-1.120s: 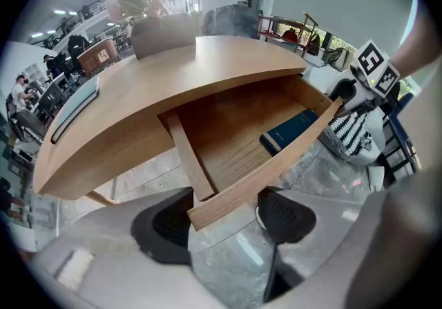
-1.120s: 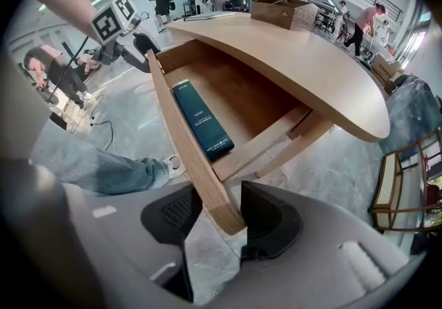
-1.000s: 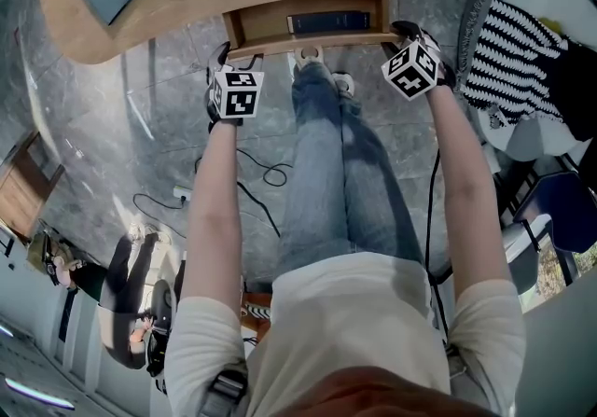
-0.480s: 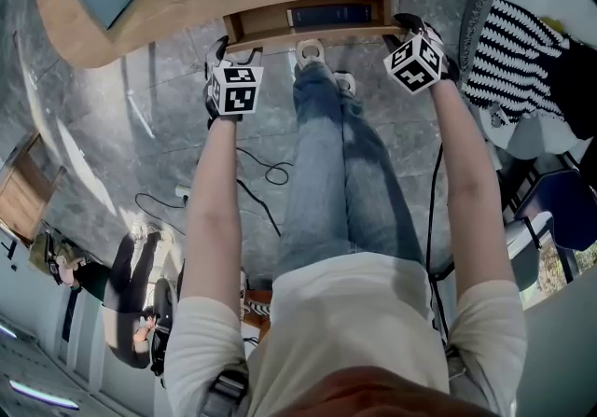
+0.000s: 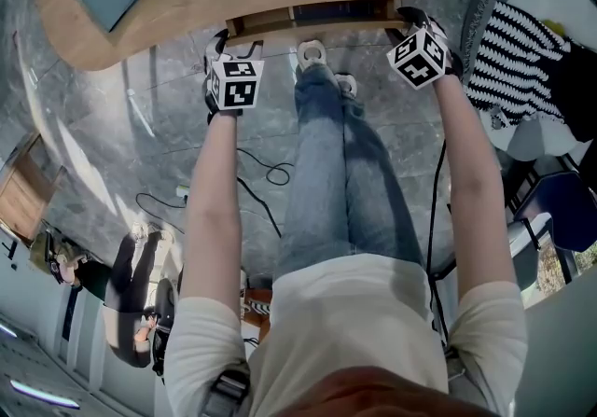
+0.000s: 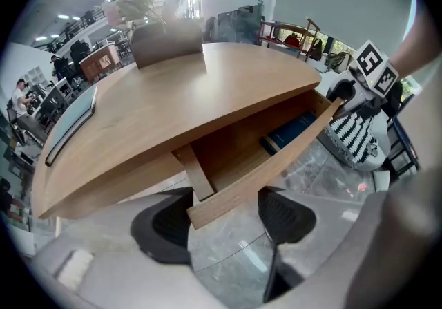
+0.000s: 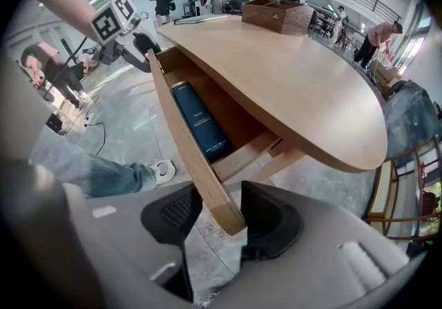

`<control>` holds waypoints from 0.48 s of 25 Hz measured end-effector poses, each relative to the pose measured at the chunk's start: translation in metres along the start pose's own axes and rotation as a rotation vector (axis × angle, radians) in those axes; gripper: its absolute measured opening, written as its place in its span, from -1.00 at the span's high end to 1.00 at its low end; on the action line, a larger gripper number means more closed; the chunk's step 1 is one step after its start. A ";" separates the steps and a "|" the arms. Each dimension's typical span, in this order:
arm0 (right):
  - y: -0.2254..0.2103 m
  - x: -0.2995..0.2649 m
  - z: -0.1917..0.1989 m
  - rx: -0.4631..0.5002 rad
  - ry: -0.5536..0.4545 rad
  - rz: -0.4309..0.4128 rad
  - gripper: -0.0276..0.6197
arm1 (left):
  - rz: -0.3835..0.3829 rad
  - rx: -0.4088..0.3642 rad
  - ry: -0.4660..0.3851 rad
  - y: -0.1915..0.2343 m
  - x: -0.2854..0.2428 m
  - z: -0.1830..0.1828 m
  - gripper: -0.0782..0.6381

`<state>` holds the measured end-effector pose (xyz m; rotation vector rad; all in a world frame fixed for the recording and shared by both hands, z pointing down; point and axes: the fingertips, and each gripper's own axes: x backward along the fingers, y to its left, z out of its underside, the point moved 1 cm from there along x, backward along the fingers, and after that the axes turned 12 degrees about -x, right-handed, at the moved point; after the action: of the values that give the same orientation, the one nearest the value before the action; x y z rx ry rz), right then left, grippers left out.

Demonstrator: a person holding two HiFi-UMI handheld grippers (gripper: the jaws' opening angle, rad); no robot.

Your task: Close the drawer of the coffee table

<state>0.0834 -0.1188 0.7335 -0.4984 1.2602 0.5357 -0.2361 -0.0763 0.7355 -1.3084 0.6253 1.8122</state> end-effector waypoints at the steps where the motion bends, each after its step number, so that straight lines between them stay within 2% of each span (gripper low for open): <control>1: -0.001 0.000 -0.001 0.000 -0.001 0.000 0.37 | -0.001 0.001 -0.001 0.001 0.000 -0.001 -0.05; 12: -0.016 -0.002 -0.016 -0.004 -0.009 0.011 0.37 | -0.023 0.021 -0.003 0.015 -0.006 -0.016 -0.06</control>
<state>0.0808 -0.1414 0.7329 -0.4919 1.2539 0.5488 -0.2392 -0.0990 0.7345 -1.2931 0.6237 1.7841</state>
